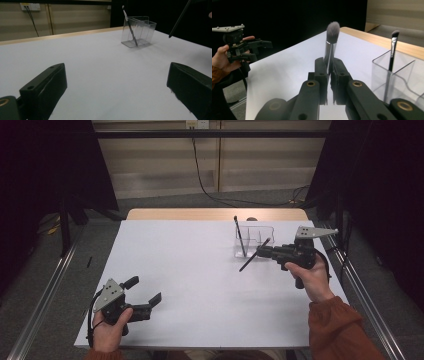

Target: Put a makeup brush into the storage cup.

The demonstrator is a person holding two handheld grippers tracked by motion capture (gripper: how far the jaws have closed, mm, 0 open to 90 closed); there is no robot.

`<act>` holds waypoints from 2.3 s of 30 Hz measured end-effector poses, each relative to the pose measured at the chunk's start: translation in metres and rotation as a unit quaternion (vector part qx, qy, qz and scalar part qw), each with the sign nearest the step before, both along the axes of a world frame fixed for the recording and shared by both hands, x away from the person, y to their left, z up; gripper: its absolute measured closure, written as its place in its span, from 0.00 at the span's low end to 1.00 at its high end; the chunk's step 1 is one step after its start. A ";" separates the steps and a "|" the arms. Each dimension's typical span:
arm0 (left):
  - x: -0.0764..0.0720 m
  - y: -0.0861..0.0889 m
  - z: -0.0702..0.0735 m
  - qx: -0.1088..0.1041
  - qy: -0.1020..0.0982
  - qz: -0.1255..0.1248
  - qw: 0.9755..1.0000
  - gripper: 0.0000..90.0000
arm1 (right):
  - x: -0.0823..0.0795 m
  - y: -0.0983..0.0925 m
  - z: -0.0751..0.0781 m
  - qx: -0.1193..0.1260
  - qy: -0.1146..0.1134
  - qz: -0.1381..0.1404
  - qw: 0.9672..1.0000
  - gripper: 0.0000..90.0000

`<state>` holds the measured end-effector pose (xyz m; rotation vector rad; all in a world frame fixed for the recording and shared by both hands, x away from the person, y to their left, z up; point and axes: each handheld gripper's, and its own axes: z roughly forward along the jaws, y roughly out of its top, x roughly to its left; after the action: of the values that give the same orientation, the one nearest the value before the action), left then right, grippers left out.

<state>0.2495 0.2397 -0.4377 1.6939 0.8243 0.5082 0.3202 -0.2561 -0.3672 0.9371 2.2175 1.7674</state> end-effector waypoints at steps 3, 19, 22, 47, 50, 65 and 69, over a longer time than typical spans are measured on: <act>0.000 0.004 0.000 -0.005 -0.004 0.002 1.000 0.03 | 0.003 -0.002 0.004 -0.005 -0.002 -0.005 1.000 0.94; -0.002 0.006 0.000 -0.003 -0.006 0.005 1.000 0.03 | 0.028 -0.008 0.027 -0.017 -0.014 -0.037 0.999 0.94; -0.002 0.006 -0.001 0.000 -0.006 0.003 1.000 0.03 | 0.032 -0.010 0.033 -0.017 -0.018 -0.047 0.999 0.94; -0.001 0.007 -0.001 0.012 -0.008 0.012 1.000 0.03 | 0.079 -0.003 0.060 -0.063 -0.013 -0.086 0.994 0.94; -0.001 0.007 -0.001 0.012 -0.007 0.012 1.000 0.03 | 0.083 -0.003 0.060 -0.058 -0.013 -0.089 0.994 0.94; 0.001 0.006 -0.002 0.020 -0.005 0.003 1.000 0.03 | 0.102 0.002 0.046 -0.085 0.010 -0.101 0.991 0.94; 0.001 0.005 -0.002 0.022 -0.006 0.000 1.000 0.03 | 0.103 0.005 0.039 -0.091 0.016 -0.097 0.991 0.94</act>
<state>0.2503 0.2445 -0.4397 1.7290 0.8093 0.5390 0.4235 -0.2509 -0.3281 1.1026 2.1767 1.4511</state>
